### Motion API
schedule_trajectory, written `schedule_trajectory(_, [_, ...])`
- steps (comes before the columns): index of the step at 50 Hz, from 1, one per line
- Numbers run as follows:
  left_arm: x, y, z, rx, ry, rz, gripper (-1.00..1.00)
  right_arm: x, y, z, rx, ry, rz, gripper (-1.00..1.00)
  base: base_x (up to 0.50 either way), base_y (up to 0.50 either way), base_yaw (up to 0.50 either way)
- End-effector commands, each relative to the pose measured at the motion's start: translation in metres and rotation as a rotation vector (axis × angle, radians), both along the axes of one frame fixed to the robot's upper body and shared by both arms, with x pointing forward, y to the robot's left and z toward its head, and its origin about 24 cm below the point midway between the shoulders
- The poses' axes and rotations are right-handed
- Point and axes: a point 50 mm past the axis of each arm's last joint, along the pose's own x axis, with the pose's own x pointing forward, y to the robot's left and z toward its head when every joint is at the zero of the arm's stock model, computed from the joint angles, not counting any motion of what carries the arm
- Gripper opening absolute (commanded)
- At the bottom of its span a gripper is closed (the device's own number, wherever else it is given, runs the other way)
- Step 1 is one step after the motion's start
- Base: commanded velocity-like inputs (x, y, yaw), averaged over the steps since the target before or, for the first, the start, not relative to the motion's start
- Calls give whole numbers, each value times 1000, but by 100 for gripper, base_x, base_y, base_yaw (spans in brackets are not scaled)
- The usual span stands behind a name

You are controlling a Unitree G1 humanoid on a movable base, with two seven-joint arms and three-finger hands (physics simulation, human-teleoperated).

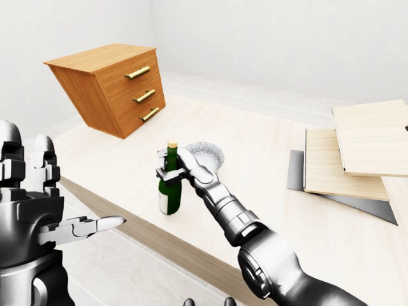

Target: Put the wine bottle on the wine rack.

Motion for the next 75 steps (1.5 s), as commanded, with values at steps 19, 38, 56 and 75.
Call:
schedule_trajectory(19, [2, 1, -2, -9, 9, -1, 100, 17, -34, 73, 209, -183, -160, -100, 0, 0, 0])
schedule_trajectory(38, [2, 1, -3, -13, 10, 2, 100, 15, -50, 120, 472, -250, -165, -100, 0, 0, 0])
schedule_trajectory(56, [7, 1, -11, -29, 47, -5, 100, 13, -76, 157, 535, -387, -248, -100, 0, 0, 0])
schedule_trajectory(75, [4, -3, -6, -20, 26, -11, 100, 1, -125, 185, 661, -508, -364, -100, 0, 0, 0])
